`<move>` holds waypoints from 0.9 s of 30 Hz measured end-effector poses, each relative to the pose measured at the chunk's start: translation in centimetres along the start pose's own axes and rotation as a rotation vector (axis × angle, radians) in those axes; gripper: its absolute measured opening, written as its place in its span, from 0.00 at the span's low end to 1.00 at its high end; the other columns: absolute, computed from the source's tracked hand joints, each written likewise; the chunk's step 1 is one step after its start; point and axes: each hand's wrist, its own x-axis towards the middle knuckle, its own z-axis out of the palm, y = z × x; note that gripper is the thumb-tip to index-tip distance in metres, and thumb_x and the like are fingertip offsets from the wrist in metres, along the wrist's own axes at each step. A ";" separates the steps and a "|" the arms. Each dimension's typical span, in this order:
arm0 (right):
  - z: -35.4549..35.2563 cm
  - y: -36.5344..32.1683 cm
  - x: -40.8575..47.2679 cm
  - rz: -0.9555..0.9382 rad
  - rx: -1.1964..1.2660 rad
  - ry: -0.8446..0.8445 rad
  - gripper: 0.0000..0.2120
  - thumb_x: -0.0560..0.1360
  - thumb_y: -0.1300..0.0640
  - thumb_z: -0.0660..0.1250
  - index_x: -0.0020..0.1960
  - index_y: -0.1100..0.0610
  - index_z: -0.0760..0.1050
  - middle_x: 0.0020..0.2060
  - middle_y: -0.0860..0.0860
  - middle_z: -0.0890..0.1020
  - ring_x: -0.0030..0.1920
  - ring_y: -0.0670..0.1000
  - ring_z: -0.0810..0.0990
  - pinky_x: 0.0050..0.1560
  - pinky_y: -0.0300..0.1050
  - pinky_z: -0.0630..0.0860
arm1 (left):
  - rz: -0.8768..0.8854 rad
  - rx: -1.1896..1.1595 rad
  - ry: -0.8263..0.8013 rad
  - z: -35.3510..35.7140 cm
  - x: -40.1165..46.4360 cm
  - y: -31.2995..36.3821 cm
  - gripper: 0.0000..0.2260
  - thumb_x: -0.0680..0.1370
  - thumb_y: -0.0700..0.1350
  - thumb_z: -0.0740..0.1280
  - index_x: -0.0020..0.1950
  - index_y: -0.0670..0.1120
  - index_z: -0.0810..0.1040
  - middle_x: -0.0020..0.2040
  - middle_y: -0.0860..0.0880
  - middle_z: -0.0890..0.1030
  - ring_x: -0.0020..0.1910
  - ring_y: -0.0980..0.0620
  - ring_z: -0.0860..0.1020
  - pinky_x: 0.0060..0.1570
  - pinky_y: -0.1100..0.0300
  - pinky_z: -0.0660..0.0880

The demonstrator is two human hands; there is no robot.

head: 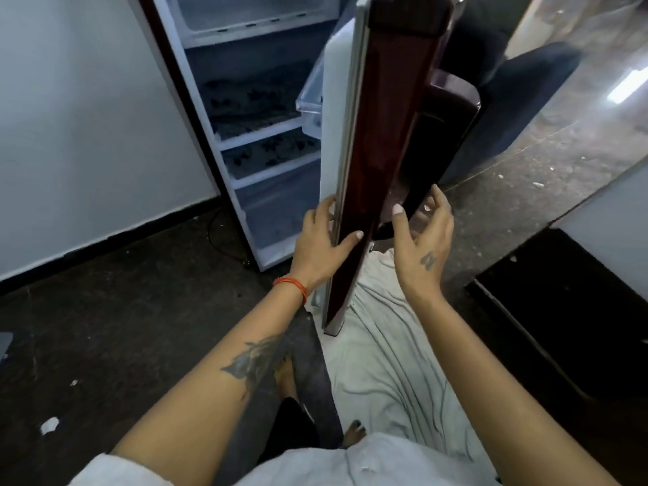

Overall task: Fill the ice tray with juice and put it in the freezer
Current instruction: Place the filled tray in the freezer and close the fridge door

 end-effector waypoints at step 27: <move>-7.5 9.6 11.4 -0.104 -0.638 0.108 0.36 0.69 0.64 0.67 0.74 0.60 0.56 0.74 0.64 0.54 0.74 0.62 0.56 0.69 0.59 0.64 | 0.731 0.423 -0.020 15.4 14.9 11.6 0.41 0.69 0.42 0.70 0.76 0.41 0.50 0.76 0.36 0.49 0.74 0.29 0.46 0.70 0.33 0.42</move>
